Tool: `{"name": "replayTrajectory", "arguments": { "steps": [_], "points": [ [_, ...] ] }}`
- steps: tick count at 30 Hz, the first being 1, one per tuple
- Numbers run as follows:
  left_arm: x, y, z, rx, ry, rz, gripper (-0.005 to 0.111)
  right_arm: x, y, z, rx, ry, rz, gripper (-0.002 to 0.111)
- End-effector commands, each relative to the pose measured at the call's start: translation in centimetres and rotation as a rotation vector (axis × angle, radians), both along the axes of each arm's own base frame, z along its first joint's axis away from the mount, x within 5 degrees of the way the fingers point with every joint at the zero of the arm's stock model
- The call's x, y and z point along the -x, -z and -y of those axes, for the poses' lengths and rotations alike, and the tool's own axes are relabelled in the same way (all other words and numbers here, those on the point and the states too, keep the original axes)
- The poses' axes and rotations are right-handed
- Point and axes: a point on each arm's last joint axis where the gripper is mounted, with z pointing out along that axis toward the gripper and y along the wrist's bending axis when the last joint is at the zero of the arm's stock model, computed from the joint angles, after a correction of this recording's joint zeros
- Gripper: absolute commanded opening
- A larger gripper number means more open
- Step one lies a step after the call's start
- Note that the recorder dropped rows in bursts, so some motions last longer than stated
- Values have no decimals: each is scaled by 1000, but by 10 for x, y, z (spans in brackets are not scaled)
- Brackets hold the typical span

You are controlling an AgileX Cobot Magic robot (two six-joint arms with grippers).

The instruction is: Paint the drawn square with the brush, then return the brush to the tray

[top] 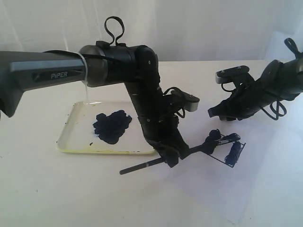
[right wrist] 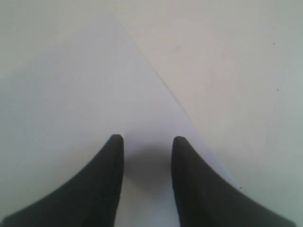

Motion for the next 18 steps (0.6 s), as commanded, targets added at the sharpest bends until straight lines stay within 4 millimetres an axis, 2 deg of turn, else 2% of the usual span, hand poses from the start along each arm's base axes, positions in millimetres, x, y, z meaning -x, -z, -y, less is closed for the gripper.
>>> {"name": "replayTrajectory", "arguments": {
  "steps": [1, 5, 18],
  "points": [
    [2, 5, 2, -9, 3, -25, 0, 3, 5, 1, -5, -9, -41, 33],
    [1, 14, 3, -25, 5, -38, 0, 3, 5, 1, -5, -9, -41, 33],
    [-1, 15, 1, -53, -28, -31, 0, 3, 5, 1, -4, -8, -38, 33]
  ]
}}
